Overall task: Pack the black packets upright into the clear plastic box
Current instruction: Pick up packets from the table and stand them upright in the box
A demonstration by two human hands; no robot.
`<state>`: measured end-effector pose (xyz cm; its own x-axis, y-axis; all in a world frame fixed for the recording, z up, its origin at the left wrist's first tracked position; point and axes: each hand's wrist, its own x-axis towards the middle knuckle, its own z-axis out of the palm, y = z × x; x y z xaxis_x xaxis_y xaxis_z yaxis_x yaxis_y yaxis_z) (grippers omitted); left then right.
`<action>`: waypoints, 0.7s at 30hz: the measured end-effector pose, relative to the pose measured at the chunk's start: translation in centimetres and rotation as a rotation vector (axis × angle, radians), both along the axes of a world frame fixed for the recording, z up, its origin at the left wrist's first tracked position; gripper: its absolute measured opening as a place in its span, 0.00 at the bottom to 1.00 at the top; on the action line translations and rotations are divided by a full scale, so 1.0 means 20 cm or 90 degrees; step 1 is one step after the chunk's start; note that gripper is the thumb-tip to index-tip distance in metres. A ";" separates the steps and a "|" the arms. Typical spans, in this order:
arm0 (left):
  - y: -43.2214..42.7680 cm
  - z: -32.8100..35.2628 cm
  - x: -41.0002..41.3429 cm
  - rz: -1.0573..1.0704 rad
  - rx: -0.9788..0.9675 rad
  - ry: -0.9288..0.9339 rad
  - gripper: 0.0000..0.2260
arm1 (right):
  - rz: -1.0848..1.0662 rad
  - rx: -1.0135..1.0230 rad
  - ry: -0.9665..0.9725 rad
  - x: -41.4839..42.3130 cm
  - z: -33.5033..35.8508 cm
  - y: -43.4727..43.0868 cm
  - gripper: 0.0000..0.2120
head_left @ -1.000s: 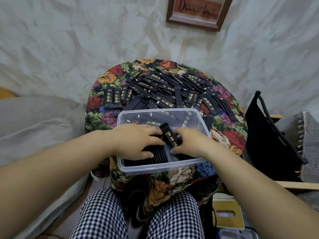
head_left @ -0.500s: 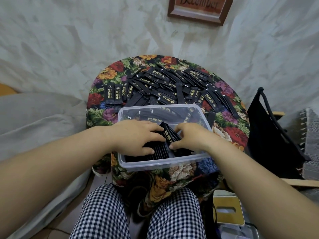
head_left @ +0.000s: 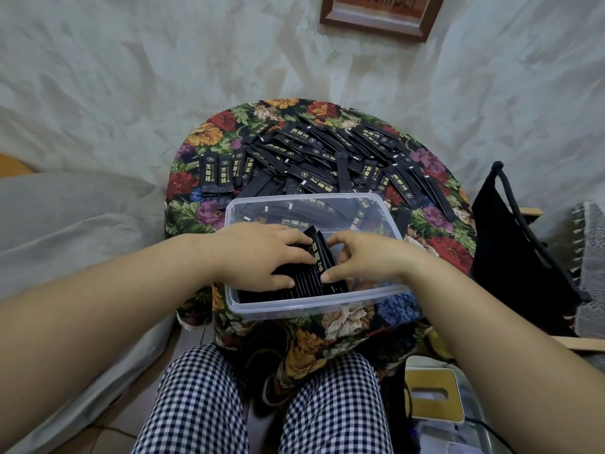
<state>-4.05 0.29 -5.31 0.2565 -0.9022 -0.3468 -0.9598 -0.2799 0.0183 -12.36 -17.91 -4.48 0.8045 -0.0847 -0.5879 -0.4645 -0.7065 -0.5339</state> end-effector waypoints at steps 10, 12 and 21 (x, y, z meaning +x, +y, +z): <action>0.00 0.01 0.00 0.023 -0.007 0.033 0.25 | -0.003 0.018 -0.006 -0.02 0.00 -0.01 0.31; -0.01 0.02 0.01 0.024 0.001 0.035 0.27 | 0.015 0.008 -0.003 -0.02 0.01 0.00 0.31; -0.05 0.01 0.02 -0.009 0.073 -0.015 0.26 | 0.047 -0.050 -0.021 -0.02 0.02 0.00 0.34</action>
<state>-3.70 -0.80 -5.14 0.2534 -0.8602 -0.4425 -0.9635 -0.2653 -0.0361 -12.86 -17.88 -4.11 0.8291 -0.0688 -0.5548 -0.3924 -0.7784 -0.4899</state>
